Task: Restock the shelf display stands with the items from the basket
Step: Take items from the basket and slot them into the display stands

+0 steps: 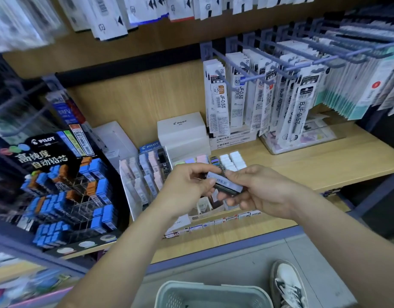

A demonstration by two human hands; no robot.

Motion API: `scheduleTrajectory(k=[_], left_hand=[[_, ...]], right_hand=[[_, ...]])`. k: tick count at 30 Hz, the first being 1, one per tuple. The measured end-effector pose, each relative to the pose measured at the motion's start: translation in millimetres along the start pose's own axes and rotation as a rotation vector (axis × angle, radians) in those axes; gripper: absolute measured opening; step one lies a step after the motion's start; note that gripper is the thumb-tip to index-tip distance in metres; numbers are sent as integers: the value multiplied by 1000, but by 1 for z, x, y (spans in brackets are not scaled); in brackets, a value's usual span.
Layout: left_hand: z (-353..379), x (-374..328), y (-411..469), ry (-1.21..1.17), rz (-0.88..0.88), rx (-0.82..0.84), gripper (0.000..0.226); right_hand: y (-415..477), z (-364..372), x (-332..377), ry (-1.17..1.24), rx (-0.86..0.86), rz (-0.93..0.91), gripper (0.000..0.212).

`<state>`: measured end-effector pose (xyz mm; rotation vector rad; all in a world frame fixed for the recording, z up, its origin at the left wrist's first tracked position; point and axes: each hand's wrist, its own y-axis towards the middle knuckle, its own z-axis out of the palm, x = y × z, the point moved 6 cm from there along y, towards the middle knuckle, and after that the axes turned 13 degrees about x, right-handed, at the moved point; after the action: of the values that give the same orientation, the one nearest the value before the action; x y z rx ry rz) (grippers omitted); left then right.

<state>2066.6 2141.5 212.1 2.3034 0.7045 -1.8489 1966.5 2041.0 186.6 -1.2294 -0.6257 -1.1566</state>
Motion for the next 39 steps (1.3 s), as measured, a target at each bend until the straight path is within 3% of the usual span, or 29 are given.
scheduleTrajectory(k=[6,12,15,21,28,34,39], left_hand=[[3,-3,3,229,34,70,29],[-8,-2,0,-112,60,-26,26],[-12,0,-4,-140,56,-29,28],[-14,-3,-12,-5,114,-123,33],[-23,-11,-19,110,211,-127,54],[-35,-12,-24,77,239,-216,28],[-47,-15,-31,-108,240,-214,20]], right_hand=[[-2,9,-2,-83,118,13,19],[1,11,4,-75,63,-63,13],[3,15,4,-93,25,-62,20],[10,25,0,-19,-75,-66,32],[14,31,-1,238,-59,-111,27],[14,31,1,404,-55,-126,26],[11,36,5,317,80,-84,29]])
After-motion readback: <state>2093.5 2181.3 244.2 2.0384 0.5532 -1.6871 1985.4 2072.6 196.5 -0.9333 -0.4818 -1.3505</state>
